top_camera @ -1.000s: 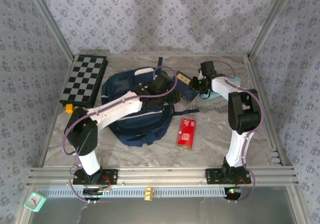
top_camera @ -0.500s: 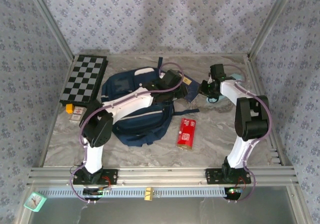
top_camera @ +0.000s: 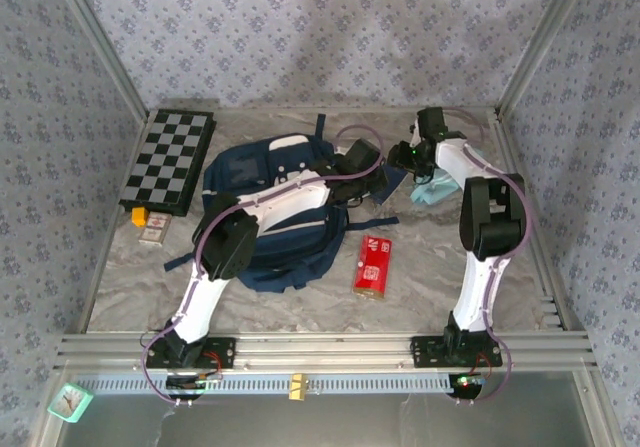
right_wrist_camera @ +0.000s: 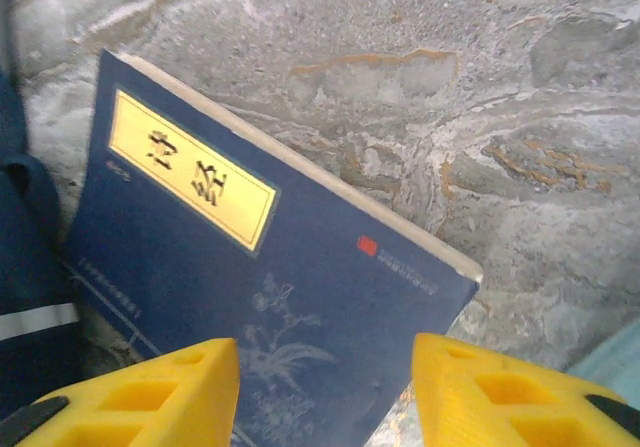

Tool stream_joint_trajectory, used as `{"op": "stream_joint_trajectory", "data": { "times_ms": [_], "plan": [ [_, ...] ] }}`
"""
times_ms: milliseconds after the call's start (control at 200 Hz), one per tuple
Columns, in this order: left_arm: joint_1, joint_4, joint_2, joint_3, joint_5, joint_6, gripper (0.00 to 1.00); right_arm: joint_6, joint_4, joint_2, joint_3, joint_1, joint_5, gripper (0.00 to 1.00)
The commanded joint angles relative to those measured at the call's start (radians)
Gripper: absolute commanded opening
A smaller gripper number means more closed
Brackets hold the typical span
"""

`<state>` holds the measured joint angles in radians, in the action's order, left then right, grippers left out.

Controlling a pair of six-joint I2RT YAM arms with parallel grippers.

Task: Pack the student bag

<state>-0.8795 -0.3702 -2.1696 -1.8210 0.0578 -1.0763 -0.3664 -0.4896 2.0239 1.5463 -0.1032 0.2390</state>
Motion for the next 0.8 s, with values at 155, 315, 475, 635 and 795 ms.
{"op": "stream_joint_trajectory", "data": {
  "times_ms": [155, 315, 475, 635, 795],
  "plan": [
    [-0.003, -0.047, -0.025, -0.023, 0.037, -0.020, 0.45, 0.061, -0.107, 0.172, 0.185, -0.011, -0.050, 0.58],
    [0.007, -0.055, -0.025, -0.005, 0.027, -0.016, 0.45, 0.075, -0.147, 0.188, 0.178, -0.044, -0.081, 0.58],
    [0.013, -0.047, -0.025, 0.028, 0.037, -0.012, 0.45, 0.050, -0.116, 0.081, 0.034, -0.070, -0.059, 0.58],
    [0.027, -0.051, -0.033, 0.056, 0.050, -0.016, 0.42, 0.014, -0.061, -0.046, -0.139, -0.091, -0.066, 0.57],
    [0.037, -0.030, -0.040, 0.080, 0.063, 0.021, 0.33, 0.000, -0.048, -0.090, -0.171, -0.082, -0.061, 0.56]
  ]
}}
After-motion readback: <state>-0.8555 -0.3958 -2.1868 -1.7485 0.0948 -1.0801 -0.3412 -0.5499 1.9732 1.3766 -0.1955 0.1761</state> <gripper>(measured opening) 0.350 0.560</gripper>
